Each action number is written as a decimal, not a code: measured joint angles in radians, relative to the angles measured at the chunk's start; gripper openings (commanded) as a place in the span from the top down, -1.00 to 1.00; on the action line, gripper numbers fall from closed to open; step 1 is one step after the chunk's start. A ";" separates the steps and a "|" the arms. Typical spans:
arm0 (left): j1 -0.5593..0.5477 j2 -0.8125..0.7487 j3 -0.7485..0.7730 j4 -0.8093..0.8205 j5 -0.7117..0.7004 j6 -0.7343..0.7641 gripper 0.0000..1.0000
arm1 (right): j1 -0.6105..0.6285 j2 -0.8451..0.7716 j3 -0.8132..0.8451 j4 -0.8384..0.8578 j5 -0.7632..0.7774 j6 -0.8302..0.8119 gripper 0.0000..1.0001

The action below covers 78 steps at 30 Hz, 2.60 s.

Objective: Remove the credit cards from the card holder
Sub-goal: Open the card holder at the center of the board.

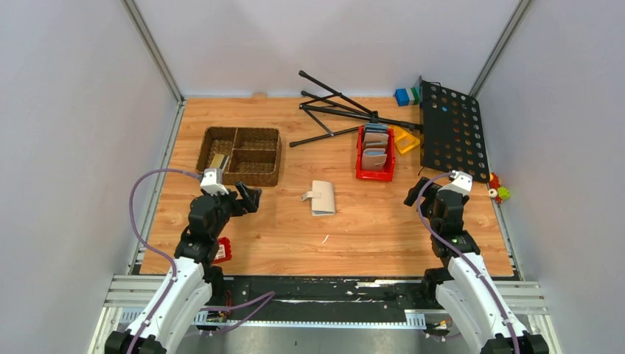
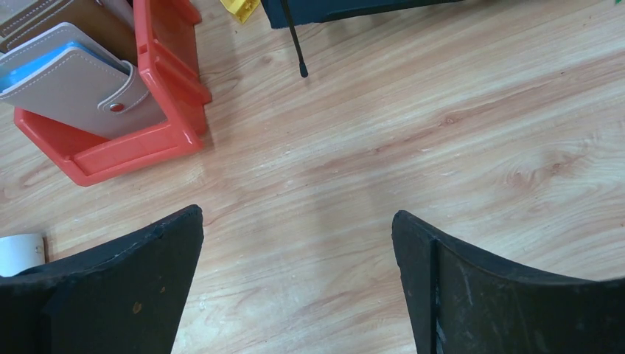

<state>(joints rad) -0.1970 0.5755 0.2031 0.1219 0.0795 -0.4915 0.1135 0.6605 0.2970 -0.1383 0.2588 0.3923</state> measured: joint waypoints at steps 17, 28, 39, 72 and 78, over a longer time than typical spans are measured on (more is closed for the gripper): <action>0.000 -0.032 -0.027 0.011 0.055 0.024 -1.00 | 0.048 0.181 0.161 -0.025 -0.234 -0.029 -1.00; 0.000 0.002 -0.029 0.053 0.119 0.029 -1.00 | 0.493 0.507 0.390 -0.053 -0.187 -0.046 -1.00; 0.000 0.015 -0.029 0.062 0.130 0.030 -1.00 | 0.782 0.968 0.746 -0.132 -0.039 -0.019 -1.00; 0.000 0.034 -0.029 0.069 0.156 0.030 -1.00 | 0.560 0.827 0.593 -0.148 -0.048 0.101 0.18; 0.000 0.053 -0.029 0.093 0.167 0.029 -1.00 | 0.432 0.833 0.555 -0.105 -0.248 0.083 0.00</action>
<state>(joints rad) -0.1970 0.6285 0.1741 0.2153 0.2466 -0.4622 0.5457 1.4937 0.8516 -0.2432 0.0105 0.4755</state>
